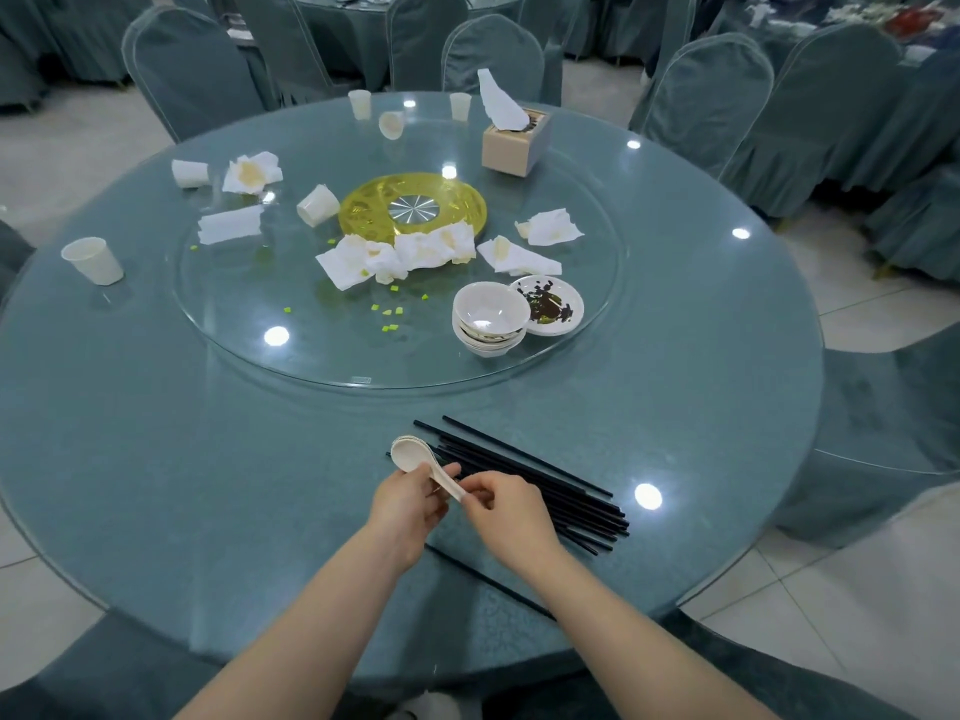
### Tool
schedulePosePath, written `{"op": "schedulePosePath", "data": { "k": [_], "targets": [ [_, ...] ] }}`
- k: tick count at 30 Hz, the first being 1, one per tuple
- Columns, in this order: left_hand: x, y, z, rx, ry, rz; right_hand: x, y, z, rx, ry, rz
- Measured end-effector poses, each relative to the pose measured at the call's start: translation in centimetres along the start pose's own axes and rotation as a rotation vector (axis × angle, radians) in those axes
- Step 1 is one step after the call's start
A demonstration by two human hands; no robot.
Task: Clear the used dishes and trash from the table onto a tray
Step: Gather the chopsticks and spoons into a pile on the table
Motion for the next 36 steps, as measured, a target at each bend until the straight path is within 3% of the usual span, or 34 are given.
{"op": "schedulePosePath", "data": {
  "k": [9,12,17,27,31,36],
  "targets": [
    [0.0,1.8,1.5,-0.018,0.194,0.023,-4.5,3.1,-0.9,0.057,0.012,0.013],
    [-0.3,2.8,0.6,-0.108,0.342,0.082,-7.2,4.0,-3.0,-0.036,-0.014,0.072],
    [0.1,3.1,-2.0,-0.229,0.373,0.054,-11.7,5.6,-7.1,-0.199,-0.219,0.172],
    [0.4,2.2,-4.6,-0.255,0.254,0.012,-12.9,7.0,-7.9,-0.197,-0.384,0.219],
    [-0.4,1.2,-4.8,-0.209,0.205,0.005,-11.8,5.9,-9.4,-0.311,-0.303,0.269],
    [-1.2,-0.7,-6.4,-0.097,-0.065,0.010,-8.2,4.5,-9.1,-0.341,-0.039,0.141]
  ]
}}
Point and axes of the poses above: each hand's wrist, its own y-axis towards the middle knuckle, its own z-axis out of the palm, x = y × z, the point moved 9 cm from there along y, towards the middle knuckle, and after that the axes turned 9 degrees about -z, right-handed, at the moved point
